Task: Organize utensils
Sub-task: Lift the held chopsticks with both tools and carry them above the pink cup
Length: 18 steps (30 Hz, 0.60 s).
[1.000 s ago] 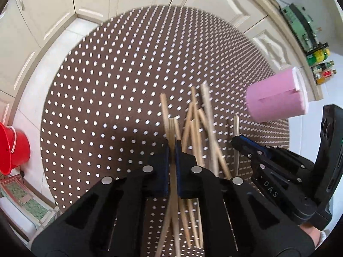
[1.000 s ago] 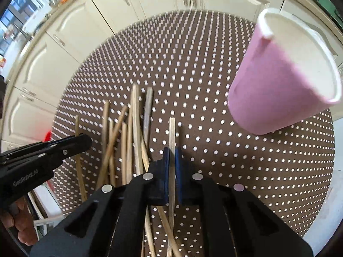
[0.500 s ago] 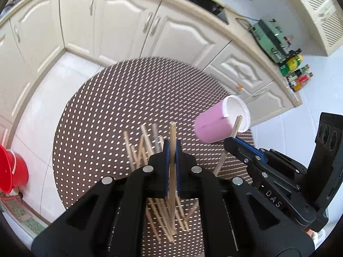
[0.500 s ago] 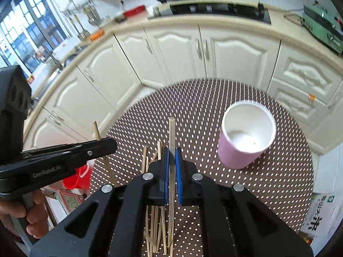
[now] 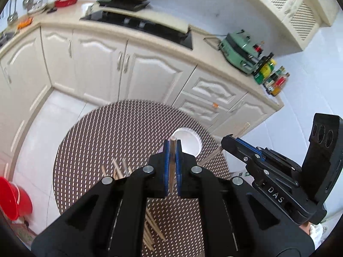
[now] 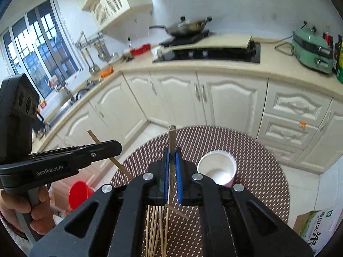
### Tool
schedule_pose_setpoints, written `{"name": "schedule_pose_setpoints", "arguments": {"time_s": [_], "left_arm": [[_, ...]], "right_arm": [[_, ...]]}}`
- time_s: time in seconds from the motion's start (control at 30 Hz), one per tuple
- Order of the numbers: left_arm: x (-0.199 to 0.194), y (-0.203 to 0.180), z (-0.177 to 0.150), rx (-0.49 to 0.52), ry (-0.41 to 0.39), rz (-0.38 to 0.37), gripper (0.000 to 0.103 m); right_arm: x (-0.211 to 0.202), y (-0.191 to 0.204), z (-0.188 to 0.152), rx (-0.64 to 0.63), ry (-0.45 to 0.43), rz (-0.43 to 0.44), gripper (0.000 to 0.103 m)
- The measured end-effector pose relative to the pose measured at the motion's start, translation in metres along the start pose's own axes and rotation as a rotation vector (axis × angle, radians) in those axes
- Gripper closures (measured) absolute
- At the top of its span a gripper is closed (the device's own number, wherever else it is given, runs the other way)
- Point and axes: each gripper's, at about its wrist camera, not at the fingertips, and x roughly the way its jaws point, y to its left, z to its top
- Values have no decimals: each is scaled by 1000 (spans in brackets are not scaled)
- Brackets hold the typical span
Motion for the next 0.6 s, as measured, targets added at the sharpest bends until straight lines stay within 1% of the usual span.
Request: {"name": "schedule_pose_setpoints", "arguments": {"time_s": [0.2, 0.37, 0.47, 0.53, 0.6], "left_arm": [[1, -29, 35, 47, -81, -39, 98], [15, -46, 60, 74, -132, -73, 98], [28, -53, 70, 75, -137, -100, 98], [37, -57, 73, 82, -136, -102, 98], [40, -59, 76, 84, -141, -115, 98]], "right_arm": [[-16, -13, 28, -10, -109, -52, 98], [-14, -30, 44, 4, -171, -95, 98], [-10, -43, 49, 28, -189, -111, 98], [-9, -47, 51, 29, -194, -138, 98], [-8, -52, 53, 42, -199, -144, 98]]}}
